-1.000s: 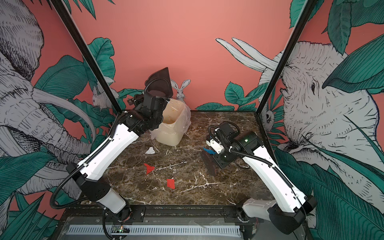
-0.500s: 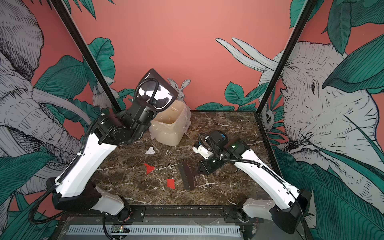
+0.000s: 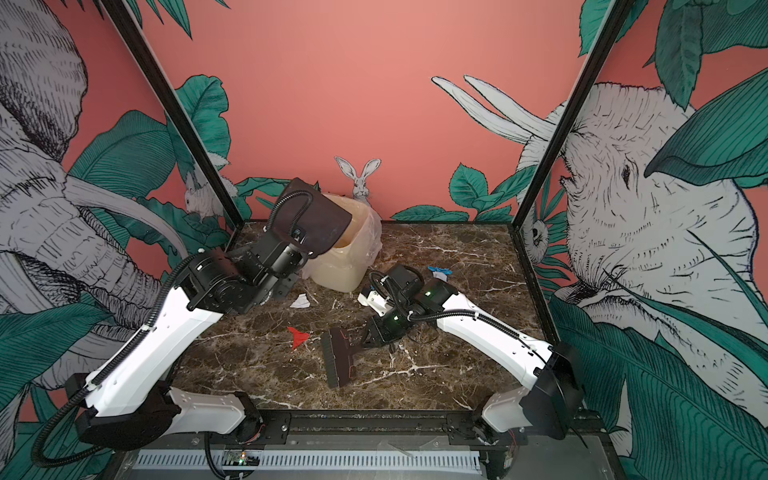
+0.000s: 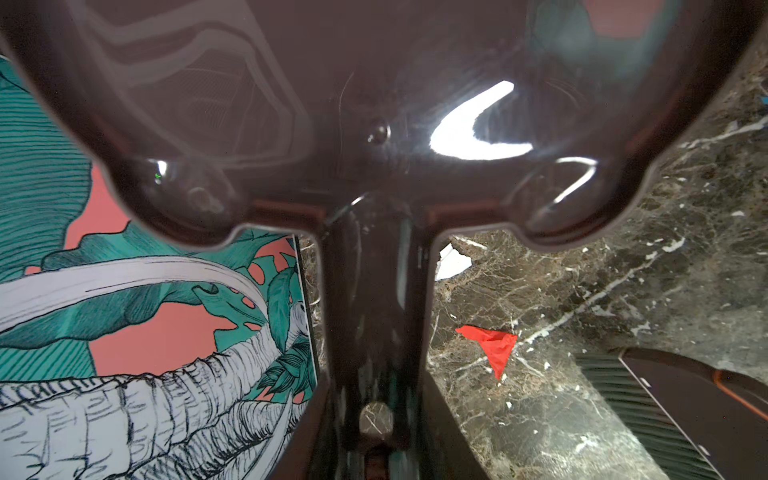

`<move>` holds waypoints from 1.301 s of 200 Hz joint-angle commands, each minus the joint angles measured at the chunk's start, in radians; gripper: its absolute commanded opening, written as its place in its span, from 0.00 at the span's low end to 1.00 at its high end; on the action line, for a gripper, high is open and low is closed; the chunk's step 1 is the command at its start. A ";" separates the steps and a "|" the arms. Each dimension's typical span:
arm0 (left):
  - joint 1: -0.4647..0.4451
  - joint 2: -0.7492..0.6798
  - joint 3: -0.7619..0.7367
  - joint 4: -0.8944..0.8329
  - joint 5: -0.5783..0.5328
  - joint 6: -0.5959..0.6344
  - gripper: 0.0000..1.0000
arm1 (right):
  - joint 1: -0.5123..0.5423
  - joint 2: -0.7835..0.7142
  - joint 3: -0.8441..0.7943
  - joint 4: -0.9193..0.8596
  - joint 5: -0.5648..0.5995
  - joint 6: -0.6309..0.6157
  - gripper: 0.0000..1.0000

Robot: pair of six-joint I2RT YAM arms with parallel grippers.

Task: Sweep away the paper scraps from the table
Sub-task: 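Lower the empty dustpan with the left gripper while the right shifts the brush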

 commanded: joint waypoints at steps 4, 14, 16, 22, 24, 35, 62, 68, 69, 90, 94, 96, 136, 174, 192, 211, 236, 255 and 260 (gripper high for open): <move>-0.013 -0.008 -0.029 -0.003 0.005 -0.051 0.00 | 0.004 0.018 -0.011 0.138 -0.057 0.111 0.00; -0.016 -0.007 -0.034 0.003 0.005 -0.049 0.00 | 0.004 0.031 -0.021 0.157 -0.067 0.140 0.00; -0.016 -0.005 -0.034 0.003 0.005 -0.048 0.00 | 0.004 0.034 -0.023 0.161 -0.068 0.145 0.00; -0.018 -0.002 -0.035 0.003 0.004 -0.048 0.00 | 0.004 0.043 -0.027 0.165 -0.070 0.153 0.00; -0.019 -0.002 -0.035 0.003 0.004 -0.048 0.00 | 0.003 0.045 -0.028 0.165 -0.071 0.156 0.00; -0.023 0.002 -0.038 0.005 0.003 -0.046 0.00 | 0.002 0.058 -0.031 0.163 -0.068 0.162 0.00; -0.033 0.009 -0.048 0.005 0.007 -0.041 0.00 | -0.012 0.088 -0.038 0.156 -0.081 0.165 0.00; -0.035 0.010 -0.051 0.005 0.009 -0.042 0.00 | -0.018 0.094 -0.037 0.151 -0.084 0.164 0.00; -0.036 0.010 -0.051 0.005 0.009 -0.043 0.00 | -0.019 0.095 -0.037 0.151 -0.084 0.163 0.00; -0.045 0.013 -0.059 0.003 0.005 -0.042 0.00 | -0.045 0.105 -0.030 0.100 -0.093 0.133 0.00; -0.046 0.013 -0.059 0.003 0.004 -0.042 0.00 | -0.052 0.105 -0.028 0.086 -0.092 0.124 0.00; -0.047 0.013 -0.059 0.002 0.003 -0.042 0.00 | -0.056 0.104 -0.028 0.081 -0.093 0.120 0.00; -0.054 0.010 -0.074 0.005 -0.002 -0.042 0.00 | -0.167 0.065 -0.054 -0.077 -0.109 0.011 0.00; -0.058 0.015 -0.078 0.008 0.003 -0.036 0.00 | -0.287 0.019 -0.049 -0.306 -0.080 -0.140 0.00; -0.063 0.016 -0.080 0.008 0.005 -0.035 0.00 | -0.342 -0.012 -0.052 -0.383 -0.044 -0.186 0.00; -0.070 0.024 -0.082 0.009 0.012 -0.032 0.00 | -0.381 -0.043 -0.048 -0.451 0.038 -0.221 0.00; -0.092 0.039 -0.084 0.008 0.022 -0.028 0.00 | -0.403 -0.054 -0.006 -0.536 0.175 -0.270 0.00; -0.120 0.049 -0.087 0.003 0.027 -0.031 0.00 | -0.424 -0.059 0.043 -0.586 0.263 -0.299 0.00; -0.128 0.051 -0.087 -0.001 0.028 -0.033 0.00 | -0.428 -0.059 0.059 -0.596 0.281 -0.305 0.00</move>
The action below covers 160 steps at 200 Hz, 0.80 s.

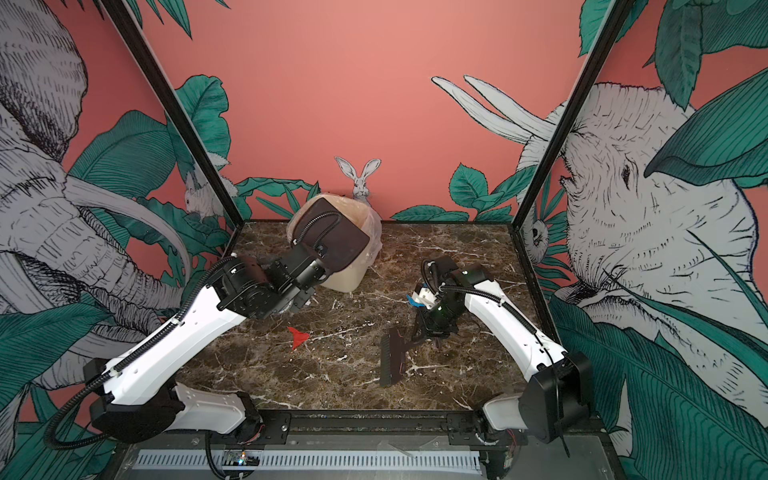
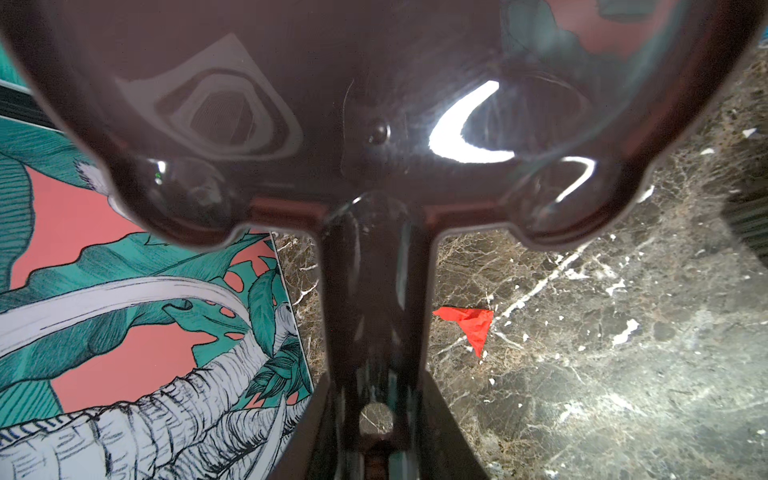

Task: Sweep away the paper scraps from the table
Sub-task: 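Lower the empty dustpan with the left gripper while the right shifts the brush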

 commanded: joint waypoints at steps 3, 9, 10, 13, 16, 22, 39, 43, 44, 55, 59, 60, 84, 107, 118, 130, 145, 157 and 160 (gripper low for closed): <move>-0.039 0.010 -0.008 -0.007 0.008 -0.021 0.00 | -0.026 -0.018 0.075 -0.136 0.189 -0.080 0.00; -0.049 0.013 -0.010 -0.010 0.010 -0.024 0.00 | -0.028 -0.016 0.078 -0.142 0.197 -0.083 0.00; -0.051 0.013 -0.011 -0.011 0.011 -0.024 0.00 | -0.029 -0.016 0.078 -0.143 0.199 -0.084 0.00; -0.056 0.014 -0.010 -0.013 0.012 -0.026 0.00 | -0.029 -0.015 0.100 -0.145 0.203 -0.085 0.00; -0.061 0.016 -0.010 -0.015 0.013 -0.029 0.00 | -0.029 -0.014 0.109 -0.146 0.204 -0.085 0.00; -0.072 0.019 -0.011 -0.018 0.016 -0.033 0.00 | -0.031 -0.012 0.121 -0.149 0.209 -0.088 0.00; -0.105 0.028 -0.016 -0.027 0.028 -0.048 0.00 | -0.031 -0.007 0.151 -0.159 0.233 -0.095 0.00; -0.114 0.030 -0.019 -0.031 0.028 -0.053 0.00 | -0.031 -0.006 0.162 -0.163 0.243 -0.097 0.00; -0.116 0.032 -0.019 -0.032 0.029 -0.053 0.00 | -0.031 -0.006 0.162 -0.163 0.243 -0.097 0.00; -0.137 0.038 -0.021 -0.049 0.033 -0.070 0.00 | -0.031 -0.004 0.192 -0.174 0.259 -0.103 0.00; -0.144 0.040 -0.022 -0.056 0.035 -0.078 0.00 | -0.030 -0.004 0.202 -0.176 0.260 -0.105 0.00; -0.146 0.041 -0.023 -0.057 0.034 -0.079 0.00 | -0.030 -0.004 0.205 -0.176 0.260 -0.105 0.00; -0.187 0.043 -0.048 -0.076 0.058 -0.125 0.00 | -0.031 -0.005 0.260 -0.193 0.250 -0.100 0.00; -0.221 0.043 -0.082 -0.086 0.097 -0.171 0.00 | -0.031 -0.013 0.306 -0.228 0.302 -0.103 0.00; -0.243 0.045 -0.100 -0.087 0.117 -0.190 0.00 | -0.031 -0.019 0.324 -0.249 0.347 -0.107 0.00; -0.267 0.051 -0.120 -0.087 0.139 -0.205 0.00 | -0.030 -0.027 0.337 -0.272 0.406 -0.111 0.00; -0.293 0.063 -0.149 -0.083 0.176 -0.213 0.00 | -0.030 -0.038 0.341 -0.296 0.491 -0.113 0.00; -0.320 0.072 -0.173 -0.073 0.208 -0.210 0.00 | -0.031 -0.050 0.341 -0.292 0.521 -0.107 0.00; -0.326 0.074 -0.180 -0.072 0.216 -0.210 0.00 | -0.031 -0.051 0.343 -0.294 0.526 -0.105 0.00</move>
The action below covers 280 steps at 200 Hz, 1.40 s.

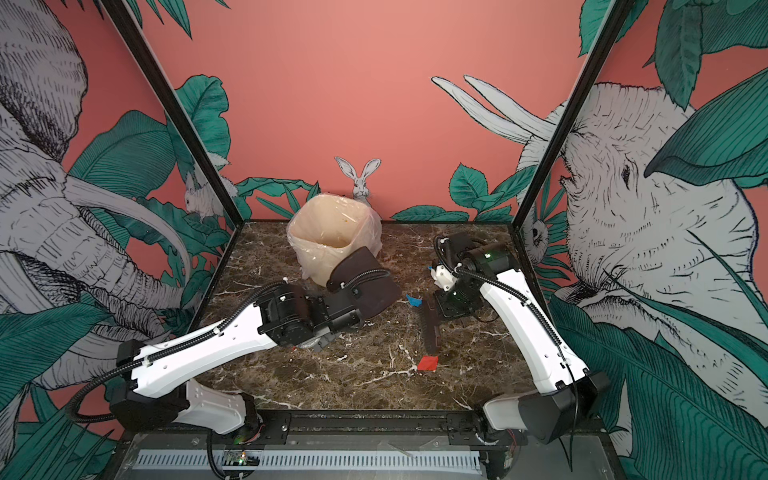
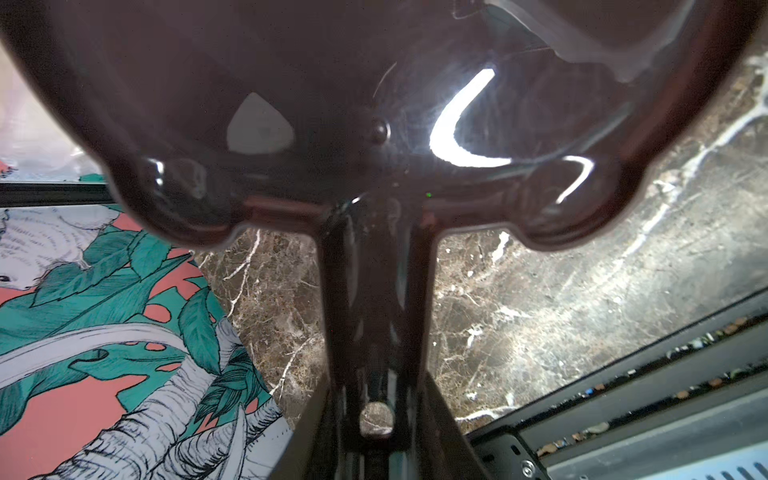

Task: Sweep away the paper scraps from the table
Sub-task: 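Lower the empty dustpan with the left gripper while the right shifts the brush, then move the brush with the right gripper behind the blue and white scraps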

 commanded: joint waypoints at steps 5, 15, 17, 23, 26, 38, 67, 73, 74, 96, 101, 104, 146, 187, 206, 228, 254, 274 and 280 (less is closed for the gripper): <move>-0.050 0.015 -0.053 -0.014 0.087 -0.053 0.00 | -0.002 -0.037 0.024 -0.069 0.133 -0.002 0.00; -0.065 0.017 -0.077 -0.002 0.121 -0.053 0.00 | -0.003 -0.037 0.025 -0.071 0.144 0.002 0.00; -0.068 0.017 -0.083 0.001 0.128 -0.054 0.00 | -0.003 -0.038 0.025 -0.071 0.147 0.003 0.00; -0.078 0.017 -0.099 0.009 0.153 -0.056 0.00 | -0.003 -0.039 0.024 -0.071 0.150 0.005 0.00; -0.081 0.015 -0.105 0.016 0.166 -0.056 0.00 | -0.003 -0.040 0.023 -0.071 0.153 0.006 0.00; -0.098 0.008 -0.144 0.052 0.216 -0.067 0.00 | -0.002 -0.042 0.020 -0.067 0.165 0.010 0.00; -0.138 -0.009 -0.240 0.143 0.309 -0.088 0.00 | 0.023 -0.050 -0.025 -0.054 0.191 0.041 0.00; -0.144 -0.008 -0.256 0.157 0.322 -0.089 0.00 | 0.036 -0.050 -0.029 -0.053 0.204 0.049 0.00; -0.145 -0.008 -0.259 0.158 0.323 -0.089 0.00 | 0.040 -0.050 -0.030 -0.054 0.208 0.049 0.00; -0.162 0.001 -0.306 0.206 0.372 -0.078 0.00 | 0.101 -0.034 -0.013 -0.075 0.271 0.076 0.00; -0.165 0.005 -0.315 0.216 0.382 -0.076 0.00 | 0.115 -0.028 -0.006 -0.082 0.287 0.081 0.00; -0.167 0.007 -0.319 0.221 0.386 -0.074 0.00 | 0.124 -0.023 -0.002 -0.084 0.295 0.085 0.00; -0.177 0.036 -0.368 0.279 0.459 -0.053 0.00 | 0.190 0.004 0.002 -0.103 0.336 0.108 0.00; -0.182 0.065 -0.394 0.320 0.507 -0.037 0.00 | 0.213 0.002 -0.050 -0.093 0.311 0.122 0.00; -0.182 0.085 -0.393 0.315 0.494 -0.029 0.00 | 0.234 0.000 -0.082 -0.082 0.296 0.135 0.00; -0.181 0.116 -0.388 0.308 0.487 -0.020 0.00 | 0.252 0.000 -0.101 -0.074 0.288 0.149 0.00; -0.183 0.147 -0.375 0.300 0.473 -0.012 0.00 | 0.265 0.001 -0.112 -0.073 0.282 0.153 0.00; -0.183 0.164 -0.364 0.291 0.465 0.000 0.00 | 0.274 0.004 -0.124 -0.069 0.275 0.153 0.00; -0.183 0.168 -0.362 0.289 0.462 0.001 0.00 | 0.278 0.004 -0.128 -0.067 0.270 0.153 0.00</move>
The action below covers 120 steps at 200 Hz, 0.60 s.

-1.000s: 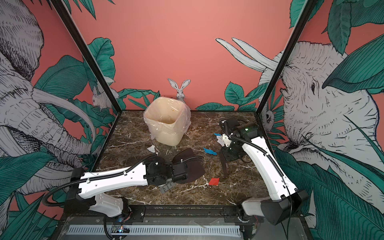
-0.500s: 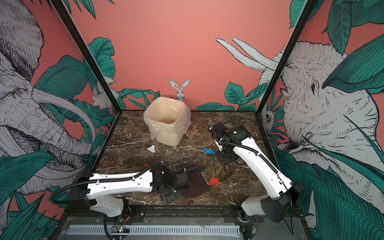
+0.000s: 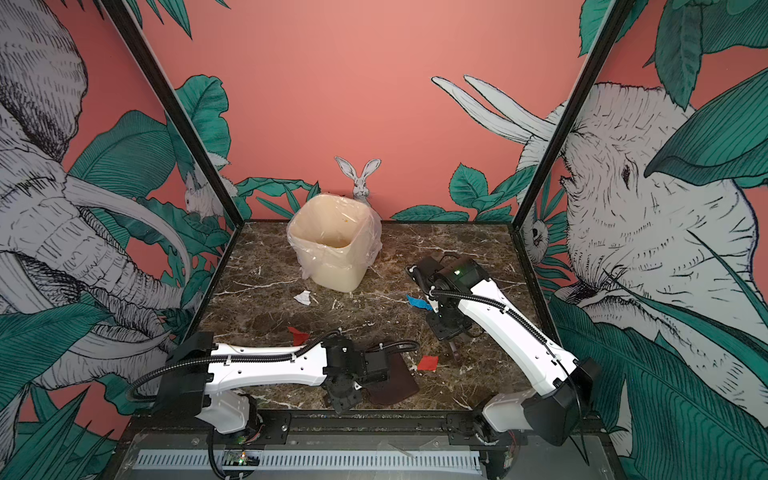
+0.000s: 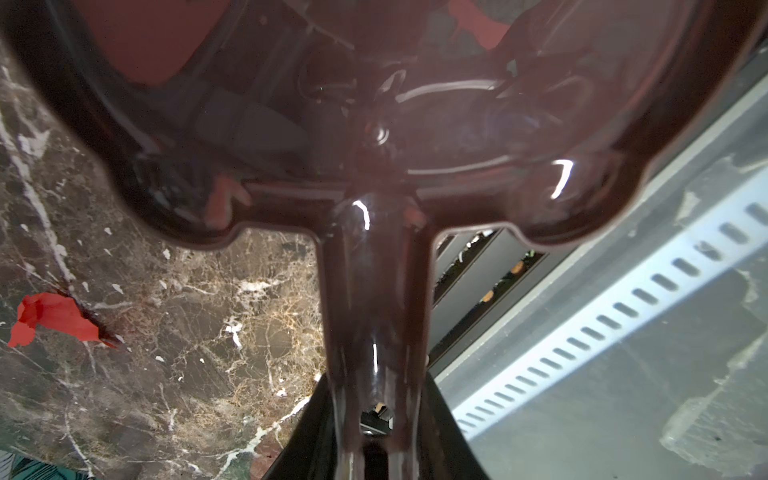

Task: Sweep away the paper scraps from the table
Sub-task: 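Move the brush with the right gripper behind the blue and white scraps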

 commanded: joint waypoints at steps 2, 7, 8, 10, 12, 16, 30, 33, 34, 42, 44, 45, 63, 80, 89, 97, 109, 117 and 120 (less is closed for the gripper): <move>-0.006 0.002 0.024 -0.021 -0.022 0.017 0.00 | 0.017 -0.004 -0.016 -0.010 -0.006 0.019 0.00; -0.006 0.004 0.025 -0.021 -0.023 0.018 0.00 | 0.020 -0.002 -0.020 -0.008 -0.010 0.018 0.00; -0.006 0.004 0.025 -0.021 -0.024 0.018 0.00 | 0.020 -0.002 -0.021 -0.008 -0.011 0.018 0.00; -0.007 0.004 0.025 -0.021 -0.024 0.019 0.00 | 0.021 -0.002 -0.022 -0.007 -0.012 0.019 0.00; -0.007 0.005 0.025 -0.021 -0.024 0.020 0.00 | 0.023 -0.001 -0.024 -0.005 -0.013 0.019 0.00; -0.007 0.006 0.026 -0.021 -0.026 0.021 0.00 | 0.024 -0.001 -0.026 -0.004 -0.015 0.019 0.00; -0.006 0.007 0.033 -0.020 -0.027 0.026 0.00 | 0.030 0.001 -0.032 0.004 -0.026 0.020 0.00; -0.007 0.009 0.035 -0.018 -0.025 0.027 0.00 | 0.033 0.002 -0.032 0.006 -0.030 0.019 0.00; -0.007 0.010 0.035 -0.018 -0.025 0.028 0.00 | 0.033 0.002 -0.032 0.006 -0.030 0.019 0.00; -0.006 0.013 0.040 -0.017 -0.020 0.032 0.00 | 0.037 0.005 -0.034 0.010 -0.036 0.020 0.00; -0.006 0.014 0.041 -0.017 -0.020 0.032 0.00 | 0.039 0.005 -0.034 0.011 -0.037 0.019 0.00; -0.006 0.014 0.041 -0.017 -0.018 0.033 0.00 | 0.040 0.006 -0.034 0.012 -0.037 0.019 0.00; -0.006 0.022 0.044 -0.013 -0.003 0.040 0.00 | 0.050 0.013 -0.033 0.015 -0.044 0.019 0.00; -0.006 0.027 0.045 -0.009 0.017 0.042 0.00 | 0.057 0.016 -0.032 0.017 -0.047 0.018 0.00; -0.006 0.028 0.048 -0.009 0.021 0.039 0.00 | 0.060 0.016 -0.031 0.017 -0.045 0.018 0.00; -0.006 0.030 0.049 -0.013 0.024 0.038 0.00 | 0.060 0.016 -0.031 0.015 -0.043 0.019 0.00; -0.007 0.031 0.051 -0.012 0.026 0.037 0.00 | 0.062 0.013 -0.034 0.016 -0.042 0.017 0.00; -0.007 0.032 0.051 -0.008 0.029 0.038 0.00 | 0.062 0.012 -0.038 0.020 -0.044 0.016 0.00; -0.006 0.033 0.051 -0.006 0.029 0.038 0.00 | 0.062 0.012 -0.040 0.022 -0.046 0.015 0.00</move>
